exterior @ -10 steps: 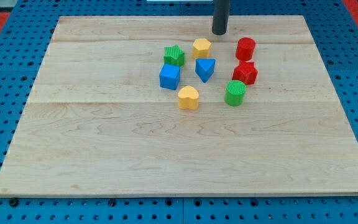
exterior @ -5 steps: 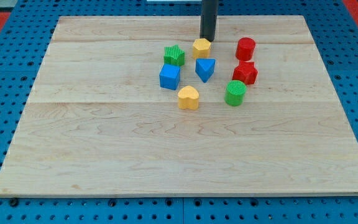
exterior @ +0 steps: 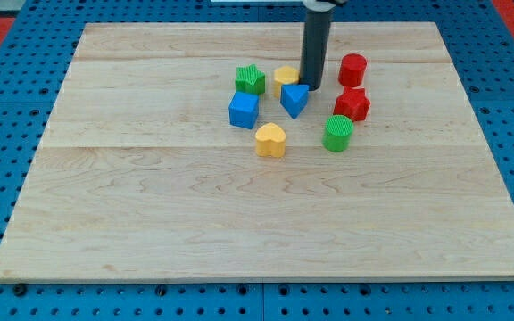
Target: Push the yellow hexagon towards up and left
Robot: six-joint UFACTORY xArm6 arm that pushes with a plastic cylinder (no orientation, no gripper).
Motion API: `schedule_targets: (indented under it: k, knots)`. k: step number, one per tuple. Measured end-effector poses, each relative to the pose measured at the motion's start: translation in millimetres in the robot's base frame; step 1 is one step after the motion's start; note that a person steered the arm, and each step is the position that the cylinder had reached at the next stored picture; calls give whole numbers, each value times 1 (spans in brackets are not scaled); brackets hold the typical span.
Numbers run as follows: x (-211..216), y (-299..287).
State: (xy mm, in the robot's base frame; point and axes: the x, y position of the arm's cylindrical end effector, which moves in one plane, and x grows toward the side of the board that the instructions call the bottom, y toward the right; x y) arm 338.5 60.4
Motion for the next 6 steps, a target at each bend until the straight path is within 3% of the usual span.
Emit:
schedule_targets:
  k: [2, 4, 6]
  knots:
    - [-11, -75]
    - [-65, -138]
    - [-111, -149]
